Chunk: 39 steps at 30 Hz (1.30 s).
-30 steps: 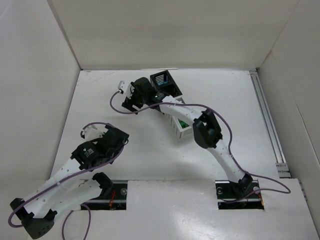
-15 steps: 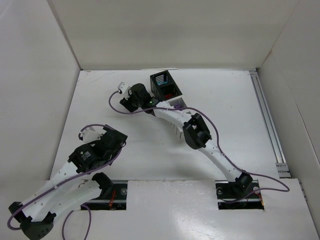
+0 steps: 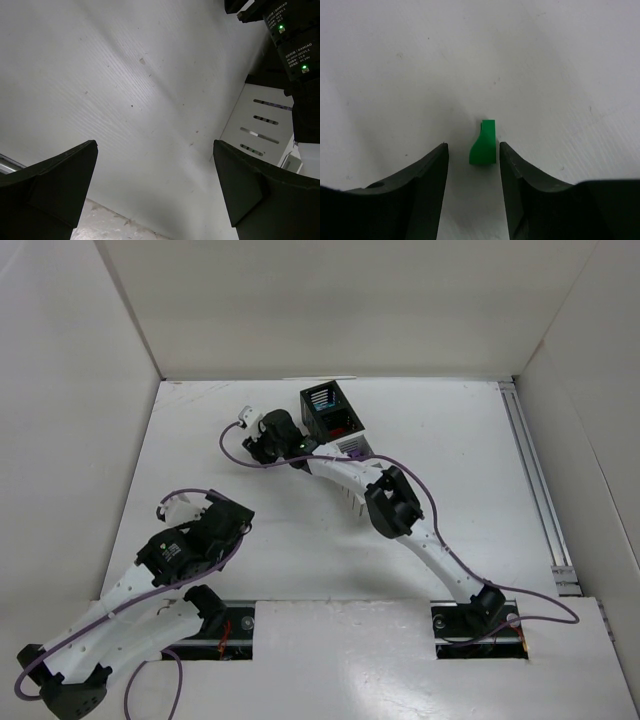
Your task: Sort the legos into containers by color
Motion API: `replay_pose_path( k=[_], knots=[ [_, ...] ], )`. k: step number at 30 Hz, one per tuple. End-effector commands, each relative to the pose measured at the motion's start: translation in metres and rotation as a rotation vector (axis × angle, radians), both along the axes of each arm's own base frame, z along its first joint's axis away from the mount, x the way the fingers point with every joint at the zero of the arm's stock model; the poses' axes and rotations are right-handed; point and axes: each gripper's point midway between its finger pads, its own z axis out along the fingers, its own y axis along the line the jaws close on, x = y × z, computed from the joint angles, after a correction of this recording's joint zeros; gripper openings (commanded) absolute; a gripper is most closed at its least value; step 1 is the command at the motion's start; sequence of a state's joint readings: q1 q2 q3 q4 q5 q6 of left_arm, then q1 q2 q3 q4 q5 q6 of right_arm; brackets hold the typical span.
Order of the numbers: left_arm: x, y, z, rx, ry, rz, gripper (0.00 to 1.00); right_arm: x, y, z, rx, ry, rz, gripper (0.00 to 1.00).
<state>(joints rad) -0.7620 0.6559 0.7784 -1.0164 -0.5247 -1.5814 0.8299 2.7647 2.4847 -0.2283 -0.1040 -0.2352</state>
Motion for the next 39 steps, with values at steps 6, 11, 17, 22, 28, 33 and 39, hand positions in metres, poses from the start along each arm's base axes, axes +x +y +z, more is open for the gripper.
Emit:
replay_pose_path(
  k=[6,11,17,22,28,33,39],
  knots=[
    [-0.001,0.008,0.004,0.004,-0.009,0.038,1.0,0.001,-0.009,-0.003,-0.014,0.035,-0.049,0.35],
    [-0.004,0.01,0.007,0.004,-0.009,0.038,1.0,0.003,-0.015,-0.002,-0.031,0.038,-0.085,0.2],
    [-0.004,0.01,0.011,-0.002,-0.022,0.031,1.0,-0.005,0.005,0.07,0.063,-0.118,0.062,0.16],
    [0.001,0.008,0.025,0.016,-0.06,-0.015,1.0,-0.026,-0.01,0.163,0.085,-0.305,0.182,0.09],
    [0.014,-0.002,0.046,0.027,-0.129,-0.073,1.0,-0.088,-0.092,0.234,0.081,-0.407,0.197,0.09],
    [0.029,-0.016,0.052,0.066,-0.151,-0.128,1.0,-0.114,-0.194,0.21,0.019,-0.352,0.128,0.09],
    [0.054,-0.04,0.054,0.133,-0.152,-0.212,1.0,-0.144,-0.264,0.216,-0.015,-0.338,0.085,0.11]
  ],
)
